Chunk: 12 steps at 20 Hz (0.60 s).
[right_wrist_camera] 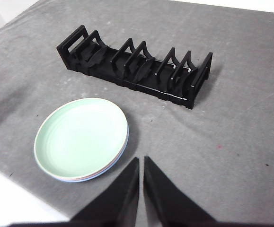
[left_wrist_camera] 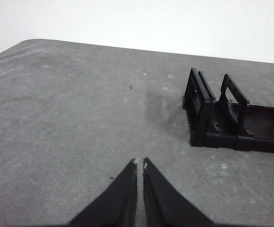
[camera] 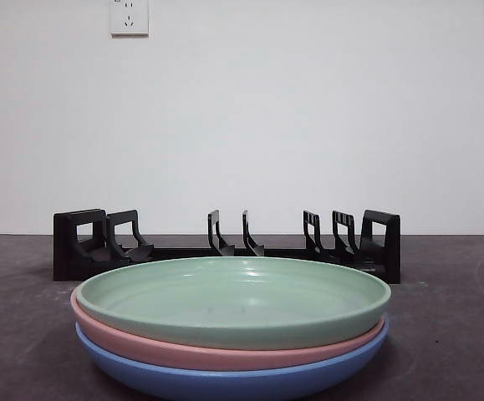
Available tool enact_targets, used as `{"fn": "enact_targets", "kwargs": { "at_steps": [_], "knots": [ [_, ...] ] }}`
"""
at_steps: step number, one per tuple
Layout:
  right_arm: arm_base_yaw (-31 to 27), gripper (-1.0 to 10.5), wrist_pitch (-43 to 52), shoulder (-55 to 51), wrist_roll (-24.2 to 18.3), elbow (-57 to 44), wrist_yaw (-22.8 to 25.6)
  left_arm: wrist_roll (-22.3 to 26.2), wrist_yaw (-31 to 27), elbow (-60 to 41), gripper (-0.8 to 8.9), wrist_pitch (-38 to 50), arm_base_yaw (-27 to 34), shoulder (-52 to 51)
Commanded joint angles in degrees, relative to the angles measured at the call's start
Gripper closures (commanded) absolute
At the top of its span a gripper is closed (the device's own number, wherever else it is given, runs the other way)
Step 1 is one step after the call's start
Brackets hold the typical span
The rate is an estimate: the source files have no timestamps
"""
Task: Place the plate
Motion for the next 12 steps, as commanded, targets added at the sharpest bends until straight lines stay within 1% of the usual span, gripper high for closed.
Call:
{"fn": "enact_targets", "kwargs": {
  "at_steps": [1,4,6,7,8,10,11,12],
  "knots": [
    [-2.89,9.3,1.03,0.33,0.09,0.48,2.38,0.57,-0.28,-1.14,7.94,-0.35,0.02,-0.11],
    [-9.84,9.3,5.77,-0.61,-1.92,-3.50,4.00,0.57,-0.28,-1.14,7.94,-0.35,0.02,-0.11],
    [-16.22,9.3,12.26,-2.56,-3.50,-9.33,5.27,0.57,-0.28,-1.14,7.94,-0.33,0.02,-0.11],
    [-19.15,9.3,15.10,-3.69,-4.96,-12.28,5.55,0.57,-0.28,-1.14,7.94,-0.33,0.02,-0.11],
    [-23.06,9.3,18.84,-5.18,-7.06,-16.39,5.09,0.57,-0.28,-1.14,7.94,-0.33,0.02,-0.11],
    [-28.46,9.3,24.26,-7.48,-7.39,-22.84,2.86,0.55,-0.28,-1.14,7.94,-0.33,0.02,-0.11],
    [-31.80,9.3,28.22,-9.16,-7.48,-27.36,0.39,0.57,-0.28,-1.14,7.94,-0.33,0.02,-0.11],
    [-33.83,9.3,31.15,-10.34,-7.82,-30.45,-1.46,0.55,-0.28,-1.14,7.94,-0.33,0.02,-0.11]
  ]
}}
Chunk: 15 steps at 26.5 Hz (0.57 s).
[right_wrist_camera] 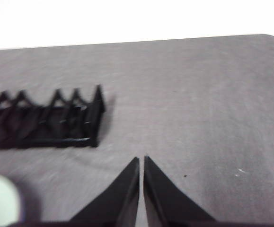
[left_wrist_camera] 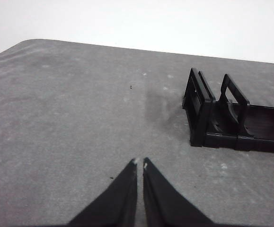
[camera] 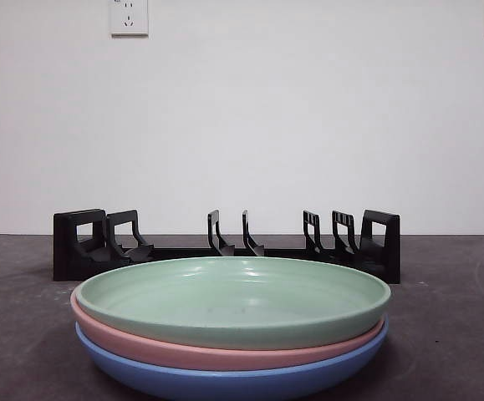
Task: Place the plate
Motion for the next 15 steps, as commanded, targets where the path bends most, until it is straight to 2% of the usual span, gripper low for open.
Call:
{"fn": "enact_targets", "kwargs": {
  "at_steps": [1,5,7,11,15],
  "knots": [
    [-6.34,9.3,9.51,-3.10,-2.93,-9.57,-5.46,0.55,-0.28,-1.14,7.94,-0.33,0.02,-0.11],
    [-13.33,9.3,24.33,-8.04,-6.45,-22.95,-15.08,0.52,-0.28,-1.14,7.94,-0.33,0.02,-0.11],
    [-15.21,9.3,29.20,-9.68,-7.28,-27.65,-17.97,0.52,-0.28,-1.14,7.94,-0.33,0.02,-0.11],
    [-17.66,9.3,36.37,-12.46,-8.44,-35.76,-20.13,0.55,-0.28,-1.14,7.94,-0.33,0.02,-0.11],
    [-18.40,9.3,38.62,-14.25,-10.69,-39.76,-20.63,0.55,-0.28,-1.14,7.94,-0.33,0.02,-0.11]
  ]
}}
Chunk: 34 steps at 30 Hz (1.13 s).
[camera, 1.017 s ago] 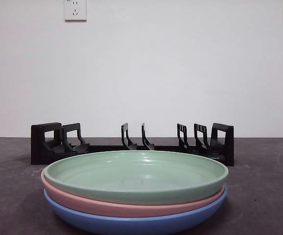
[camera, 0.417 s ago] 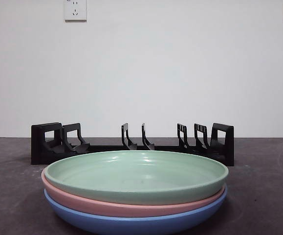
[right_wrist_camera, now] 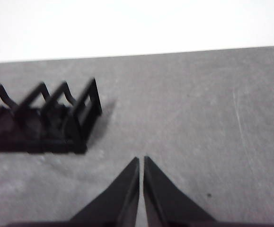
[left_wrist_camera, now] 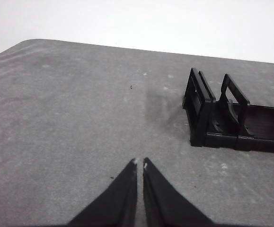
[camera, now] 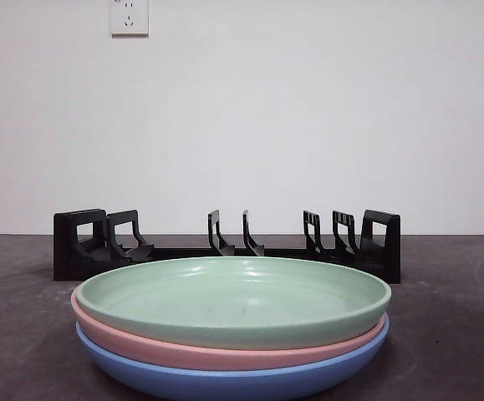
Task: Place the plate
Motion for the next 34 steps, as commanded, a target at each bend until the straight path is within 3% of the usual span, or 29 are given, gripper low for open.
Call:
{"fn": "enact_targets", "kwargs": {
  "at_steps": [1,17,34],
  "knots": [
    [-0.31,9.3,1.57,-1.16,-2.91,-1.40,-0.15,0.52,-0.28,-1.14,7.94,-0.33,0.02,-0.11],
    [-0.33,9.3,0.59,-4.02,-8.55,-5.22,0.28,0.55,-0.28,-1.14,7.94,-0.33,0.02,-0.11],
    [-0.33,9.3,1.77,-4.02,-8.55,-5.22,0.24,0.55,-0.28,-1.14,7.94,-0.33,0.02,-0.11]
  ]
}}
